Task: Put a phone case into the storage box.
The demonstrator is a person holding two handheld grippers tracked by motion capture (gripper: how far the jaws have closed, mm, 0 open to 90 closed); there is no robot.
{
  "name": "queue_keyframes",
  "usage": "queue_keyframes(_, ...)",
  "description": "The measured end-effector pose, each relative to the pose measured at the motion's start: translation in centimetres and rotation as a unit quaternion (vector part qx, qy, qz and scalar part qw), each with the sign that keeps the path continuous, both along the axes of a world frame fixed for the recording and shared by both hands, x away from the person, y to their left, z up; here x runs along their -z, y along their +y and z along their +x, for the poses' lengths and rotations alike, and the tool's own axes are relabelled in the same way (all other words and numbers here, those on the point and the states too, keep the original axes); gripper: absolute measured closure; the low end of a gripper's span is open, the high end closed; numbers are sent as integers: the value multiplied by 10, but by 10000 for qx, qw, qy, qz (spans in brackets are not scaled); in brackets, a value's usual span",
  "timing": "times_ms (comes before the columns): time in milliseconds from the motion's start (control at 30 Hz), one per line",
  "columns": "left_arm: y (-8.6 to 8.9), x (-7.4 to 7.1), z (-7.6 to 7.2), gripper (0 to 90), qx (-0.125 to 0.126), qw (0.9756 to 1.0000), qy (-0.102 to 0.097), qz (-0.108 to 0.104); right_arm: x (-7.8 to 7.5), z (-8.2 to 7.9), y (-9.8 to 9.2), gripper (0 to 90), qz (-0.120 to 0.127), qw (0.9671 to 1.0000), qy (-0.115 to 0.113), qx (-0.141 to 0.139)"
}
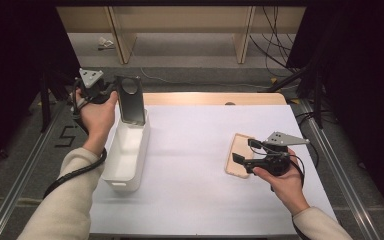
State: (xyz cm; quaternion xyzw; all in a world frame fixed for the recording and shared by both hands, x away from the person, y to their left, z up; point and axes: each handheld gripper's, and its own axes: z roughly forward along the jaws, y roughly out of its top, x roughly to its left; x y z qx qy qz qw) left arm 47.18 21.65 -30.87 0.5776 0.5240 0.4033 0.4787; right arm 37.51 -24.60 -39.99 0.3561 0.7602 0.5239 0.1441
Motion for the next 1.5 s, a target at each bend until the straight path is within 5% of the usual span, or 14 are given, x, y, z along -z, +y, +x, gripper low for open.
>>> queue_keyframes(1500,5,21,31,889,-420,9986,307,89,0,0,0,170,2,10000,5,-26)
